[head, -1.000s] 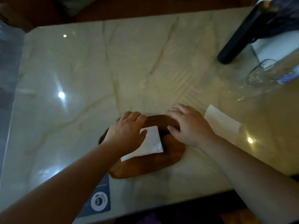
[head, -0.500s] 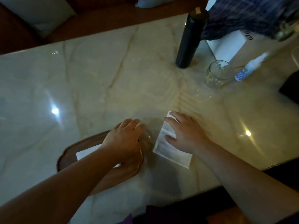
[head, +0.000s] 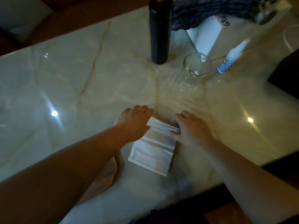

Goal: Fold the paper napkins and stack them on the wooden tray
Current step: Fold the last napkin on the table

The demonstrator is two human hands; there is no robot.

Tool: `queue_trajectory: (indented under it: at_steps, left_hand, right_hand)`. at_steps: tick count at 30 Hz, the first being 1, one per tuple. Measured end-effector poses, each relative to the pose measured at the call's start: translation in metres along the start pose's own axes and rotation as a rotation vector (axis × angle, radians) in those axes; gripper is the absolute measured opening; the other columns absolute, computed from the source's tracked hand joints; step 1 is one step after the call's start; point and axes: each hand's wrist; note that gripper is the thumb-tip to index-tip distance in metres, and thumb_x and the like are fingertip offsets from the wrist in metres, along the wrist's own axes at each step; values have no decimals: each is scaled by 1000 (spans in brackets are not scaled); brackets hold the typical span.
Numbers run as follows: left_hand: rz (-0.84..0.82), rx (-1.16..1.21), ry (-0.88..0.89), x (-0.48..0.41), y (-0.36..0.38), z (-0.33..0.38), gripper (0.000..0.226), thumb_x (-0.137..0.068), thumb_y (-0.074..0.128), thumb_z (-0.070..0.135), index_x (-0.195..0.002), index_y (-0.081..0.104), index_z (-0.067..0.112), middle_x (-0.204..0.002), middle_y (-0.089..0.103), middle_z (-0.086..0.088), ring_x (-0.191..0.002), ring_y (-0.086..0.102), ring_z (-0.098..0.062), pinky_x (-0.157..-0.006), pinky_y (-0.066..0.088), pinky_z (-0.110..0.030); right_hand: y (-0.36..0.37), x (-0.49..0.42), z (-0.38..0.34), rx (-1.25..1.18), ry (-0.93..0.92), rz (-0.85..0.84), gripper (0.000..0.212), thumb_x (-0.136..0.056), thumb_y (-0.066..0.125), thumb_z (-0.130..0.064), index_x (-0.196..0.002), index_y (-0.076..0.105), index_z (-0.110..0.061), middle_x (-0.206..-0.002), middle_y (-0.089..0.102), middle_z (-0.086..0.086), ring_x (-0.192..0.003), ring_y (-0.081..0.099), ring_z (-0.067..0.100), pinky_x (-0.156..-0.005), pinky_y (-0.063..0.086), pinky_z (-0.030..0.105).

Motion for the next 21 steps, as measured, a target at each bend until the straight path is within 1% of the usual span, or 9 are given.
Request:
queue_trajectory:
  at_steps: [3,5,6,8,10,13,16,19,21]
  left_hand:
    - [-23,17,-9,-13,5,0,49,-85,61,30,-128,41,19,-128,51,-6,-114,48,-27,-89,43,-43]
    - [-32,2,-24,-19,8,0,43,-84,62,30,-122,46,18,-120,54,-6,-107,50,-27,-87,44,-43]
    - [-32,-1,-37,-22,9,0,38,-84,61,29,-118,49,19,-116,55,-6,-105,51,-26,-86,44,-42]
    - [-40,5,-60,-24,8,-1,22,-86,57,27,-107,56,21,-108,57,-4,-100,53,-24,-83,42,-39]
    - [-27,36,-86,-22,7,-4,11,-87,53,26,-95,59,24,-101,60,-1,-94,55,-22,-79,41,-37]
    - [-13,157,-164,-10,1,-12,8,-87,51,27,-90,58,27,-93,65,2,-86,59,-23,-70,40,-32]
    - [19,308,-223,8,-8,-18,5,-85,53,30,-88,57,29,-88,67,3,-79,60,-23,-69,48,-34]
    - [111,399,-220,27,-13,-16,6,-83,58,24,-87,58,28,-84,65,3,-75,59,-21,-66,47,-32]
    - [161,401,-179,41,-12,-12,12,-82,62,17,-92,61,23,-85,65,2,-76,59,-21,-68,43,-31]
  right_hand:
    - [8,-1,5,-46,-14,57,19,-75,64,-33,-90,60,-22,-94,57,2,-84,60,27,-60,41,31]
    - [10,-3,5,-68,-25,91,5,-77,61,-25,-82,61,-21,-87,58,1,-78,60,27,-55,37,27]
    - [10,-4,5,-74,-33,94,2,-78,60,-23,-79,61,-22,-84,58,0,-76,60,26,-54,36,26]
    - [8,-8,6,-88,-53,91,3,-79,58,-21,-79,61,-22,-83,58,-1,-75,59,24,-53,35,27]
    - [1,-15,6,-133,-62,81,4,-78,57,-21,-80,61,-22,-85,59,-1,-77,58,24,-55,39,29]
    - [-17,-25,1,-208,-92,83,3,-77,58,-21,-80,59,-23,-81,62,-2,-75,59,24,-59,45,32]
    - [-33,-29,-7,-214,-167,127,2,-76,58,-21,-79,59,-21,-76,64,-3,-69,59,22,-58,47,33]
    - [-44,-25,-12,-257,-269,113,5,-76,59,-16,-79,59,-20,-78,64,-3,-70,60,19,-60,47,33]
    - [-46,-20,-15,-283,-332,98,7,-76,59,-12,-81,59,-17,-78,64,-2,-71,60,19,-62,47,33]
Point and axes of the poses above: each hand's wrist, its own x-axis away from the middle knuckle, its own y-axis out of the palm, z = x × y
